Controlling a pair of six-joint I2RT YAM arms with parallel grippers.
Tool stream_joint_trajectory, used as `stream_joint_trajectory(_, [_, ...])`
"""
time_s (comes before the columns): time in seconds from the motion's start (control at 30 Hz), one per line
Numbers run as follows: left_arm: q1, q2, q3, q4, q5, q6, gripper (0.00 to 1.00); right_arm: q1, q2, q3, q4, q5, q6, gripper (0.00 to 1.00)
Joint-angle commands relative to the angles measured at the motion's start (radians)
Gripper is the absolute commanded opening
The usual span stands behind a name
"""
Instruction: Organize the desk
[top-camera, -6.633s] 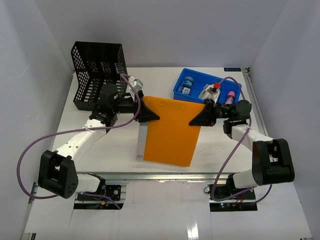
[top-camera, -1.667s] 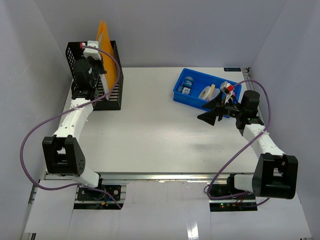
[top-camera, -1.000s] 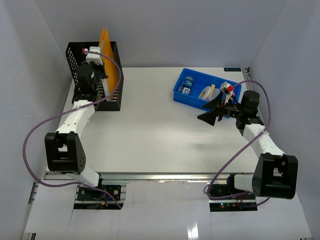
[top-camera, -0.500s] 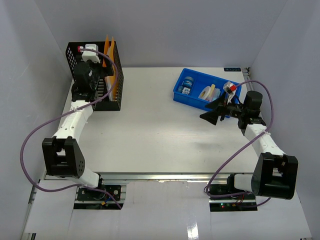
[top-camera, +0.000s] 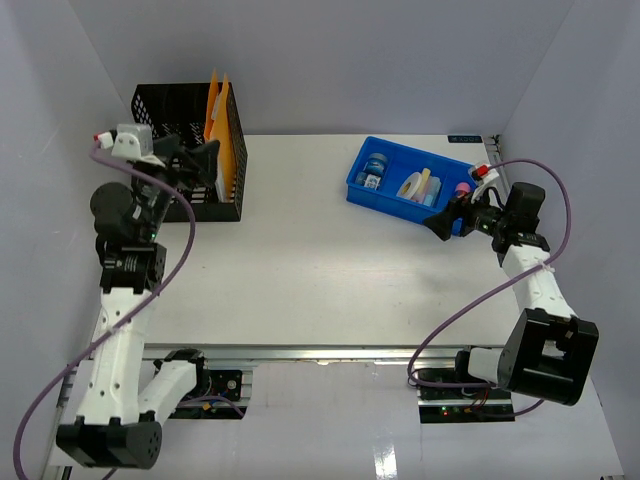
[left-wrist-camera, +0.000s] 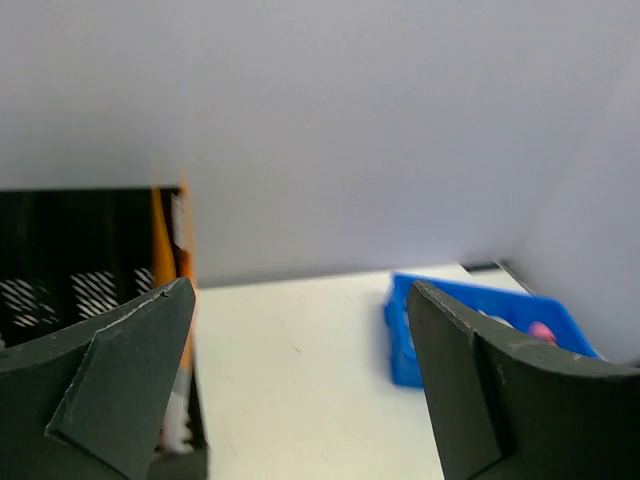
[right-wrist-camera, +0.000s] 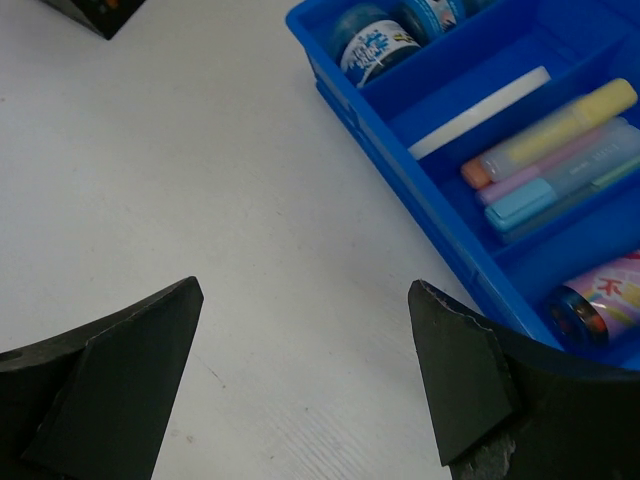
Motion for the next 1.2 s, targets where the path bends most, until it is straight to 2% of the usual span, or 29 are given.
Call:
stream_joint_trajectory(0.0, [0.004,-0.119,-0.230,-0.105,0.333,-0.158,0.98,-0.006,-0.066,0.061,-0.178,0.238,-0.082,0.90])
stream_joint_trajectory(0.07, [0.004,-0.159,-0.328,-0.069,0.471,-0.199,0.98,-0.007,-0.098,0.040,-0.194,0.304,-0.080,0.90])
stream_joint_trajectory(0.17, [0.000,-0.205,-0.483,-0.006,0.578,-0.221,0.98,-0.009,-0.156,-0.014,-0.194,0.374,-0.070,0.90])
stream_joint_trajectory(0.33, [-0.019,-0.242,-0.682,0.126,0.613,-0.232,0.98,-0.012,-0.275,-0.086,-0.186,0.387,-0.057,0.90])
stream_joint_trajectory(0.43, [-0.028,-0.226,-0.672,0.124,0.643,-0.214,0.98,-0.012,-0.329,-0.118,-0.165,0.445,0.006,0.90])
stream_joint_trajectory(0.8, [-0.044,-0.279,-0.660,0.030,0.525,-0.137,0.98,-0.057,-0.431,-0.223,-0.121,0.564,0.011,0.90])
stream_joint_trajectory(1.17, [-0.044,-0.289,-0.654,-0.008,0.486,-0.101,0.98,-0.090,-0.460,-0.229,-0.124,0.522,0.029,0.90])
